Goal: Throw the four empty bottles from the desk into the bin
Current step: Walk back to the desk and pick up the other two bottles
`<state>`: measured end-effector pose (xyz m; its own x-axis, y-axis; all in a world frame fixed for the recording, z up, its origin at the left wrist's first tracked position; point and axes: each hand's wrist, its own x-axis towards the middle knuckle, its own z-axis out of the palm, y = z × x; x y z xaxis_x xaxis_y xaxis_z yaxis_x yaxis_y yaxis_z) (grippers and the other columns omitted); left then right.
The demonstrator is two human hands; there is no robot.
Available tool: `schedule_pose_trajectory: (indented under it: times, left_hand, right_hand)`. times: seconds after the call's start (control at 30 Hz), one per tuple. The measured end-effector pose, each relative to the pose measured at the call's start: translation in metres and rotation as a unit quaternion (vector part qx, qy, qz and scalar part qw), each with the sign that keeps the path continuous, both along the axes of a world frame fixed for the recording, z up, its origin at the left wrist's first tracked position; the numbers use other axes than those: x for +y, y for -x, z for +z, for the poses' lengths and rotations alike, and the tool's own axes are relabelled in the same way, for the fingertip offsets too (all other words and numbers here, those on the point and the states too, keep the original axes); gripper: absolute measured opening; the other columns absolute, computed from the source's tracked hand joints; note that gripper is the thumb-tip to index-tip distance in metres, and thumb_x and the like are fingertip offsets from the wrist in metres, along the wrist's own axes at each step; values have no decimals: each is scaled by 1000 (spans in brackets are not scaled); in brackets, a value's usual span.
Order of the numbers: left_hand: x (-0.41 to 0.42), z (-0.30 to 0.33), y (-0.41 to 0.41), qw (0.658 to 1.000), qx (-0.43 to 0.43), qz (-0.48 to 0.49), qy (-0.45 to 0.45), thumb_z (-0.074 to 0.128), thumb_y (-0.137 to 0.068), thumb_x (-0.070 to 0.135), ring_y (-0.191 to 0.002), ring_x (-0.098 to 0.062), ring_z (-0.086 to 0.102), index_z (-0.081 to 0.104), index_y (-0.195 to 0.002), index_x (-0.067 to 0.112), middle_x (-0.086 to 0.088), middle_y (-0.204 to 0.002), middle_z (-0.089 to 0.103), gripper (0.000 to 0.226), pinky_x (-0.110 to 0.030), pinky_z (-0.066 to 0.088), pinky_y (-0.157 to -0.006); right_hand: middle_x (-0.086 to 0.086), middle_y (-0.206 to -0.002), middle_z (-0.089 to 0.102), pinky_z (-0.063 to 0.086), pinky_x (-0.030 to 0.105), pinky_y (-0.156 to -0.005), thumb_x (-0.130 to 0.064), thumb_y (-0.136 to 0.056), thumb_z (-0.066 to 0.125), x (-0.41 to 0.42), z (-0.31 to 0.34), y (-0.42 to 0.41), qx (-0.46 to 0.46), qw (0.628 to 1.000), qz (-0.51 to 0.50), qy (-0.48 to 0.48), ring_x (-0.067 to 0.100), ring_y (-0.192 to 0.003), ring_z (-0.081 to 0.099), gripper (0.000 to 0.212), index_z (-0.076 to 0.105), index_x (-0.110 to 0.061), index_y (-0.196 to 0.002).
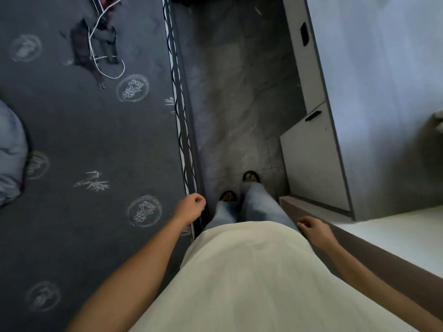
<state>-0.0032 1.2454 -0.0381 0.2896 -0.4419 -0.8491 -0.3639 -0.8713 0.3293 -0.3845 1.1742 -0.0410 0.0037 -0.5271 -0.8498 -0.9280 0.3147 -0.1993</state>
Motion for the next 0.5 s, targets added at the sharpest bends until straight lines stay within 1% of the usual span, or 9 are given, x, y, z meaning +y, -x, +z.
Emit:
schedule_pose_trajectory:
  times: [0.1, 0.2, 0.27, 0.37, 0.43, 0.5]
  left_hand:
    - [-76, -1, -8, 999, 1, -38, 21, 55, -97, 27, -95, -31, 72, 72, -103, 16, -8, -100, 76, 20, -44, 57, -91]
    - [-142, -5, -16, 997, -2, -71, 29, 55, -97, 30, -97, -29, 72, 71, -108, 20, -5, -104, 75, 22, -44, 57, -92]
    - [-175, -7, -24, 997, -14, -78, 24, 55, -98, 30, -98, -30, 72, 71, -109, 19, -6, -105, 75, 23, -45, 57, -93]
    - [-208, -7, -37, 998, -25, -58, 4, 57, -98, 24, -100, -36, 71, 72, -107, 13, -13, -105, 76, 21, -46, 57, -93]
    - [-222, -6, -48, 998, -31, -58, -11, 58, -98, 21, -102, -35, 71, 73, -107, 12, -13, -106, 76, 20, -43, 55, -94]
    - [-230, -2, -59, 996, -44, -78, -28, 57, -99, 23, -106, -31, 69, 73, -111, 12, -11, -113, 75, 23, -38, 53, -94]
  right_hand:
    - [3, -116, 74, 51, 33, -87, -29, -98, 58, -23, -2, 5, 16, 999, -15, -30, 22, -102, 67, 24, 72, -20, -115]
    - [5, -115, 74, 50, 32, -85, -28, -98, 59, -65, -7, 4, 14, 998, -47, -36, 23, -102, 66, 24, 74, -17, -114]
    - [6, -116, 74, 50, 33, -85, -28, -97, 60, -102, -9, -2, 14, 998, -57, -32, 25, -104, 66, 25, 74, -17, -113]
    - [7, -115, 74, 50, 33, -88, -29, -96, 59, -164, -7, -20, 11, 998, -57, -19, 28, -107, 66, 26, 74, -17, -115]
    - [7, -113, 75, 53, 34, -90, -28, -96, 58, -214, -8, -37, 3, 998, -54, -8, 28, -106, 68, 26, 74, -18, -114]
    - [8, -110, 76, 55, 40, -91, -28, -96, 58, -262, -7, -58, -17, 998, -62, 0, 29, -104, 69, 27, 73, -18, -115]
